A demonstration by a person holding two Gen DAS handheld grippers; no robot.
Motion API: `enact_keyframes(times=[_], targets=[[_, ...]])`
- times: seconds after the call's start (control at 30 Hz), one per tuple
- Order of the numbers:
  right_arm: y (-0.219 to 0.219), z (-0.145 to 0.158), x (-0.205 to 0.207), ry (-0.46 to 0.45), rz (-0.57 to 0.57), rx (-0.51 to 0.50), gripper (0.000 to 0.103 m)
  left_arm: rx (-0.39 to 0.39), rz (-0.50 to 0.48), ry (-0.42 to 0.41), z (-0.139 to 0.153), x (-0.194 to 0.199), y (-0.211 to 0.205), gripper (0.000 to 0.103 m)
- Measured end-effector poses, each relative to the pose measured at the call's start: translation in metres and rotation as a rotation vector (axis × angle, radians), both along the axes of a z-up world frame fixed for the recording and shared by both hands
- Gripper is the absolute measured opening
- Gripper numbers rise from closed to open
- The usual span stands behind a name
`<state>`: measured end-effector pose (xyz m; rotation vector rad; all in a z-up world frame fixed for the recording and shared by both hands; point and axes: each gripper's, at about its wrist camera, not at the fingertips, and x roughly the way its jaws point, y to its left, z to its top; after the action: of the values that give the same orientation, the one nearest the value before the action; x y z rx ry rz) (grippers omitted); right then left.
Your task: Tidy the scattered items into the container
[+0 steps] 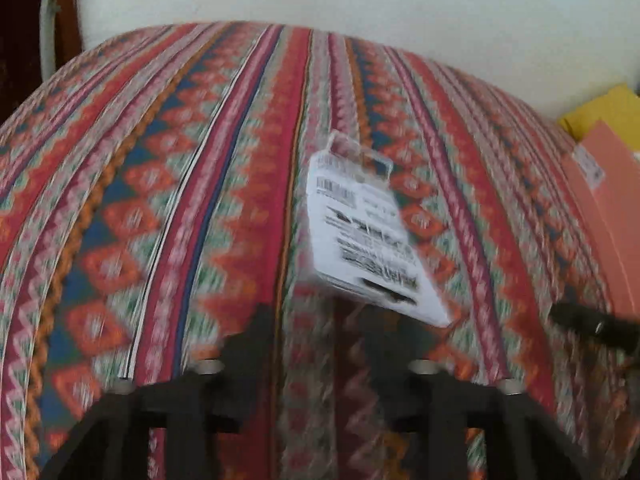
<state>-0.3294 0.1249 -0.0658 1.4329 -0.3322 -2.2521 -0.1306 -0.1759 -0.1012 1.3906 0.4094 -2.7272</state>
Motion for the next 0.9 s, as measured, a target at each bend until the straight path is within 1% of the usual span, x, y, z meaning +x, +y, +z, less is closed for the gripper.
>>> enact_keyframes(times=[0.03, 0.07, 0.1, 0.17, 0.2, 0.23, 0.3, 0.4, 0.43, 0.5, 0.53, 0.63, 0.73, 0.77, 0.83, 0.9], targets=[[-0.002, 0.001, 0.004, -0.003, 0.005, -0.007, 0.103, 0.008, -0.003, -0.006, -0.003, -0.002, -0.001, 0.067], [-0.003, 0.002, 0.007, -0.006, 0.011, -0.013, 0.103, 0.015, -0.005, -0.005, -0.002, -0.002, -0.002, 0.073], [-0.005, 0.002, 0.008, -0.010, 0.020, -0.017, 0.103, 0.019, -0.008, 0.004, -0.002, -0.003, -0.002, 0.075], [-0.009, 0.002, 0.012, -0.015, 0.036, -0.024, 0.103, 0.018, -0.028, 0.033, 0.005, -0.002, 0.001, 0.083], [-0.011, 0.002, 0.012, -0.014, 0.041, -0.021, 0.103, 0.007, -0.048, 0.042, 0.008, -0.003, 0.005, 0.086], [-0.012, 0.002, 0.012, -0.012, 0.045, -0.016, 0.103, -0.003, -0.067, 0.048, 0.011, -0.005, 0.008, 0.091], [-0.014, 0.002, 0.011, -0.012, 0.046, -0.014, 0.103, -0.004, -0.093, 0.065, 0.015, -0.016, 0.012, 0.094], [-0.016, 0.001, 0.007, -0.009, 0.042, -0.026, 0.103, 0.049, -0.089, 0.052, 0.008, -0.029, 0.007, 0.094], [-0.017, 0.001, 0.006, -0.005, 0.048, -0.033, 0.103, 0.075, -0.077, 0.039, 0.002, -0.030, 0.006, 0.094], [-0.021, 0.002, 0.003, 0.000, 0.059, -0.052, 0.103, 0.152, -0.040, 0.001, -0.010, -0.039, -0.002, 0.094], [-0.024, 0.001, 0.000, -0.002, 0.064, -0.068, 0.103, 0.206, -0.028, -0.011, -0.015, -0.042, -0.007, 0.094], [-0.033, 0.002, -0.005, -0.013, 0.085, -0.143, 0.103, 0.413, 0.043, -0.011, -0.028, -0.041, -0.031, 0.094], [-0.048, 0.007, -0.010, -0.036, 0.133, -0.252, 0.103, 0.616, 0.122, 0.000, -0.039, -0.040, -0.058, 0.094], [-0.055, 0.008, -0.012, -0.047, 0.143, -0.277, 0.103, 0.651, 0.136, 0.007, -0.041, -0.039, -0.064, 0.094], [-0.068, 0.009, -0.016, -0.068, 0.160, -0.322, 0.103, 0.683, 0.157, 0.017, -0.045, -0.037, -0.070, 0.094], [-0.079, 0.008, -0.018, -0.077, 0.160, -0.320, 0.103, 0.692, 0.161, 0.027, -0.046, -0.036, -0.070, 0.094]])
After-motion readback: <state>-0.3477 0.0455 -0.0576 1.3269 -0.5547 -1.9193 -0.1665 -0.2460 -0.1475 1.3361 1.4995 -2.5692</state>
